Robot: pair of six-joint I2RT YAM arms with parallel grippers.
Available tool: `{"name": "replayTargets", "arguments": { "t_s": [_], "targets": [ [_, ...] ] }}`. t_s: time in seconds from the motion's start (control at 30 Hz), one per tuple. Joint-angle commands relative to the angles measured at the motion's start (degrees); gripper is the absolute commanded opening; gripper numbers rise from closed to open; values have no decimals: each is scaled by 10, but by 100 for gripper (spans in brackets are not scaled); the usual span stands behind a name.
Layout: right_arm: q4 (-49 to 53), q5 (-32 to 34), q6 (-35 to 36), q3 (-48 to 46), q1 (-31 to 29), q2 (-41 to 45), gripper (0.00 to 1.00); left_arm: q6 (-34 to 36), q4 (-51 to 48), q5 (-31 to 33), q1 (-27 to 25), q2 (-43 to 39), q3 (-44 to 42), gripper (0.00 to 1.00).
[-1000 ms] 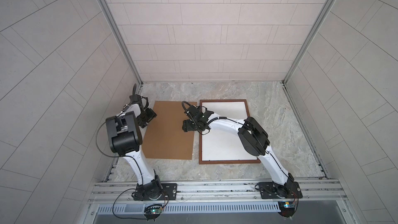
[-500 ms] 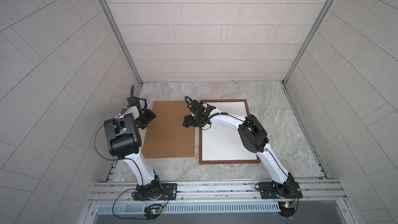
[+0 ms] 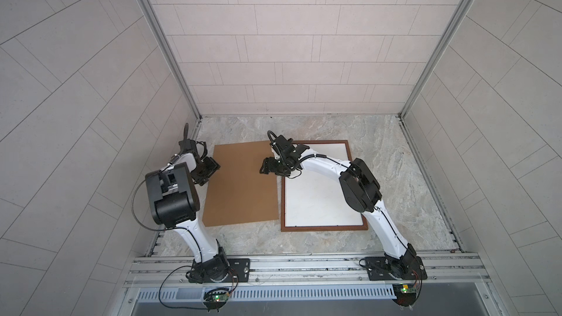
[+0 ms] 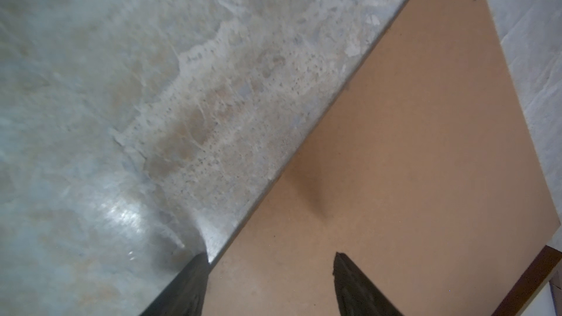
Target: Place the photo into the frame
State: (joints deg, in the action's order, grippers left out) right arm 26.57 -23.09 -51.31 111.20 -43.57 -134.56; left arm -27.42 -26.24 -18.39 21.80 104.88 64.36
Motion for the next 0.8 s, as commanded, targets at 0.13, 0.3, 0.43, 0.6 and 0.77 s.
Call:
{"name": "replayTargets", "arguments": {
  "t_s": [0.13,0.3,0.43,0.6,0.77],
  "targets": [
    [-129,-86,-31,-16,-22,91,77,-13,-57,-80,-14,-5,-45,70],
    [-148,-100,-49,-53,-17,107,77,-30,-37,-108,-16,-25,-82,70],
    [-161,-97,-46,-105,-14,134,77,-50,-17,-134,-17,-53,-122,70],
    [-194,-103,-45,-192,-3,183,77,-56,-14,-140,-17,-102,-160,69],
    [-236,-117,-54,-274,6,224,77,-62,-7,-162,-17,-124,-194,69]
  ]
}}
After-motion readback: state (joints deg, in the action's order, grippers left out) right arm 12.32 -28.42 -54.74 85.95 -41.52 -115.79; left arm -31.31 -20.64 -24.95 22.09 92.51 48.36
